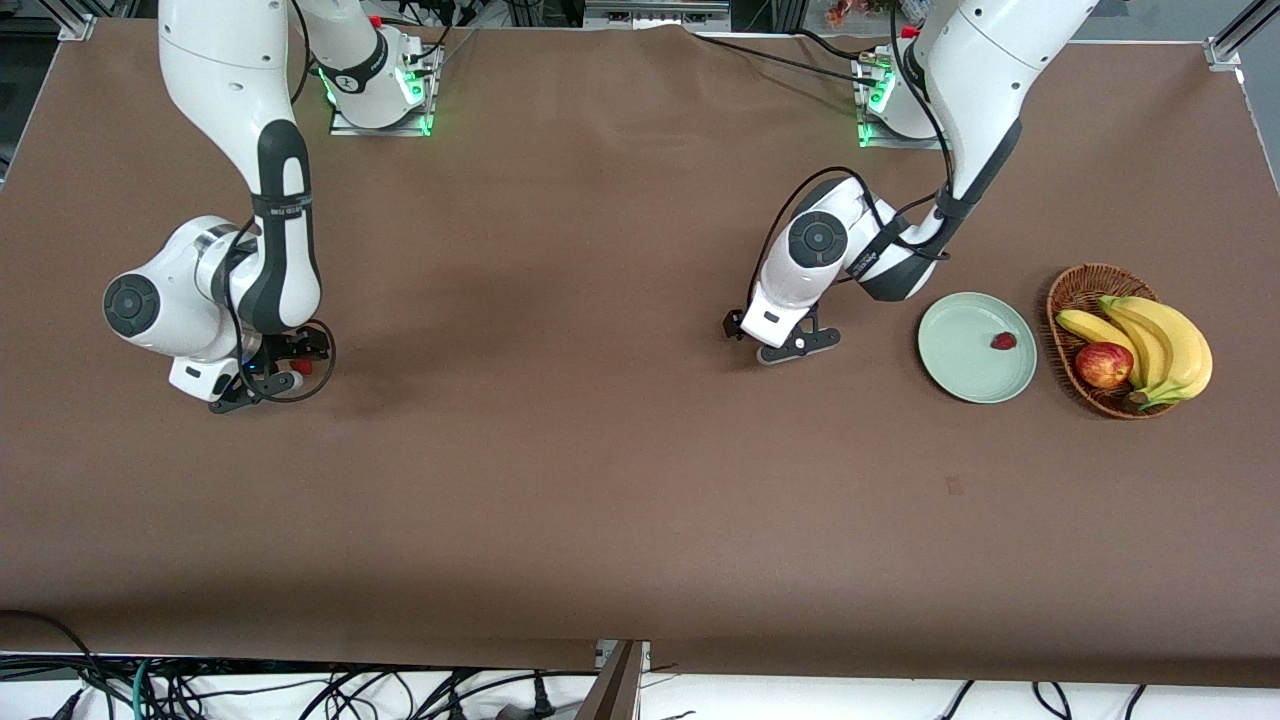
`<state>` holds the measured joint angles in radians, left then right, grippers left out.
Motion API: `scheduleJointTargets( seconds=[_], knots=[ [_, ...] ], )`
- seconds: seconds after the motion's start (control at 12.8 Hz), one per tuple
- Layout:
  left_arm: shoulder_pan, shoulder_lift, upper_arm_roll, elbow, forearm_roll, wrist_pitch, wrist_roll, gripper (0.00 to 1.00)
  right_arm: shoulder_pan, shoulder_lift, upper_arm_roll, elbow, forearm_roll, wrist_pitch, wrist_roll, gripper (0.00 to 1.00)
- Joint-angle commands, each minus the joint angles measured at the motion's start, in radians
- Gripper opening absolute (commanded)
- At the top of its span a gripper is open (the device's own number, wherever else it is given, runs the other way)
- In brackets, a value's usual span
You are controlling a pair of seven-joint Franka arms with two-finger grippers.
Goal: Collect all strawberries into plate
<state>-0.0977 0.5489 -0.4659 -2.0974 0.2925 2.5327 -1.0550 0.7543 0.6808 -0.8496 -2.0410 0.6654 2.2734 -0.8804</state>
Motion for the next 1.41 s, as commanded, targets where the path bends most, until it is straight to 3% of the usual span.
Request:
scheduleJointTargets(
  seconds=[0.0, 0.08, 0.23, 0.47, 0.63, 0.78, 0.94, 1.1, 1.33],
  knots=[
    [-0.002, -0.003, -0.01, 0.011, 0.028, -0.023, -0.046, 0.33, -0.009, 0.009, 0.009, -0.007, 0.046, 0.018, -0.046, 0.88],
    [-0.002, -0.003, -0.011, 0.011, 0.028, -0.023, -0.053, 0.28, -0.01, 0.011, 0.012, -0.01, 0.046, 0.018, -0.048, 0.87],
    [-0.007, -0.007, -0.019, 0.014, 0.027, -0.034, -0.057, 0.22, -0.01, 0.011, 0.015, -0.013, 0.046, 0.018, -0.058, 0.71],
    [-0.004, -0.032, -0.02, 0.113, 0.005, -0.197, -0.034, 0.2, -0.01, 0.009, 0.017, -0.013, 0.046, 0.008, -0.061, 0.22],
    [0.01, -0.061, -0.004, 0.198, -0.121, -0.314, 0.12, 0.19, -0.006, 0.003, 0.015, -0.008, 0.046, 0.0, -0.06, 0.0],
    [0.009, -0.174, 0.114, 0.194, -0.29, -0.415, 0.354, 0.18, 0.005, -0.007, 0.014, 0.004, 0.046, -0.026, -0.045, 0.0],
    [0.01, -0.257, 0.255, 0.191, -0.37, -0.549, 0.604, 0.18, 0.029, -0.029, 0.014, 0.056, 0.049, -0.108, 0.05, 0.0],
    [0.01, -0.291, 0.375, 0.172, -0.377, -0.612, 0.804, 0.18, 0.142, -0.044, -0.027, 0.1, 0.048, -0.216, 0.276, 0.0],
    [0.01, -0.3, 0.539, 0.117, -0.377, -0.595, 1.076, 0.18, 0.328, -0.053, -0.055, 0.16, 0.046, -0.232, 0.624, 0.0]
  ],
)
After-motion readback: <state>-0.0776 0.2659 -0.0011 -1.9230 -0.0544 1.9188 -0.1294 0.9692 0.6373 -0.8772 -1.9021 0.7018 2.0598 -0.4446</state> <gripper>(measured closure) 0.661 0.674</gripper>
